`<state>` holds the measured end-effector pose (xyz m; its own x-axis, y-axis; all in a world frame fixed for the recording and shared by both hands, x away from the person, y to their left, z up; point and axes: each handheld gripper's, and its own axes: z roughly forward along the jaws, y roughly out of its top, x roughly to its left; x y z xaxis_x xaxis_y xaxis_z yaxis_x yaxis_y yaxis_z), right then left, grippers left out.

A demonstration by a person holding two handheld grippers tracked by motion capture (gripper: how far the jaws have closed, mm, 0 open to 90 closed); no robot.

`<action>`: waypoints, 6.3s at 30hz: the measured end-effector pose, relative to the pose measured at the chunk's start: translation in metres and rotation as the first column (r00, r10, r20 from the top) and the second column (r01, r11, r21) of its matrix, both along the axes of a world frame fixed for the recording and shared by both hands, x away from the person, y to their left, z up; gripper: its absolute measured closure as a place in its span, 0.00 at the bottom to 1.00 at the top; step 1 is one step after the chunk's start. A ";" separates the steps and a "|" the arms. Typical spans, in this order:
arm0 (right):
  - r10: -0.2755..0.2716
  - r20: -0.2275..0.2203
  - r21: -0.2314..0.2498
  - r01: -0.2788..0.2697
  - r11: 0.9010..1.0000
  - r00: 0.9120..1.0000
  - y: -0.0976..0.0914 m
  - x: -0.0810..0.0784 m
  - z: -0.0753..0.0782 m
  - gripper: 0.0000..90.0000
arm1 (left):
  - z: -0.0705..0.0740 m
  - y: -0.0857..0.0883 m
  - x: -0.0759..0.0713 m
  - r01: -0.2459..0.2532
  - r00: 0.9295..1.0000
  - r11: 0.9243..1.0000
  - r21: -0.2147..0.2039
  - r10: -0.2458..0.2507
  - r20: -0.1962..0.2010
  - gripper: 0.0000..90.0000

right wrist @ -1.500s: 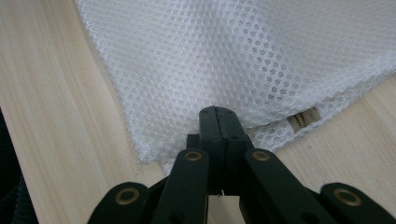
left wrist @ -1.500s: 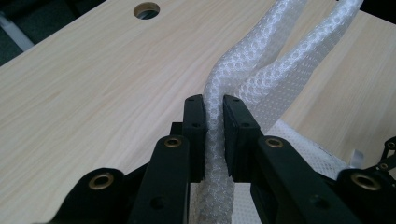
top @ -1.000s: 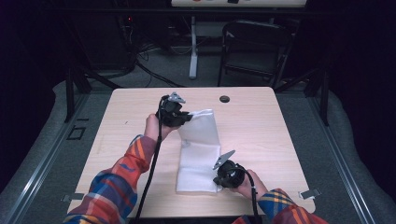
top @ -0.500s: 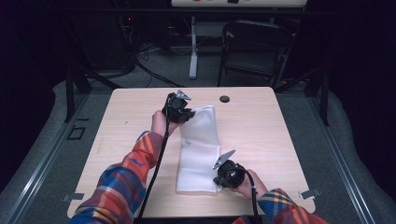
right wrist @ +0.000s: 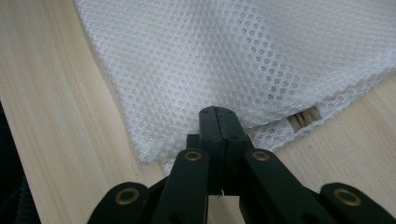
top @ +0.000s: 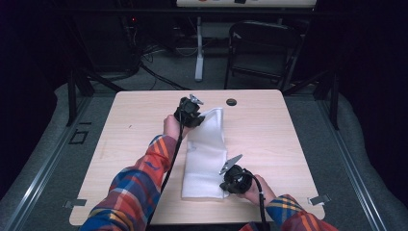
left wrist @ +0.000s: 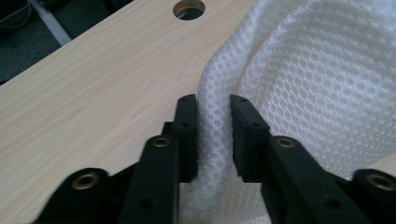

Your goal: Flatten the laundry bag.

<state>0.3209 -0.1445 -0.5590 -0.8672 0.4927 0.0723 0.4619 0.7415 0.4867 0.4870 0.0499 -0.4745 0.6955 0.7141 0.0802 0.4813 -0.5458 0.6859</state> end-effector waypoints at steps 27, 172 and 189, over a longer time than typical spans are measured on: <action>-0.010 -0.011 -0.018 0.010 1.000 1.000 0.002 -0.001 0.004 0.87 | 0.014 0.018 -0.015 -0.012 0.999 0.999 -0.032 0.011 -0.032 0.20; -0.066 0.017 -0.078 0.067 0.995 0.998 0.004 0.007 0.004 1.00 | -0.056 0.061 -0.159 0.186 0.967 0.980 -0.075 -0.196 -0.161 0.95; -0.069 0.024 -0.088 0.071 0.994 0.997 0.004 0.007 0.004 1.00 | -0.049 0.093 -0.162 0.087 0.985 0.992 -0.087 -0.099 -0.140 0.95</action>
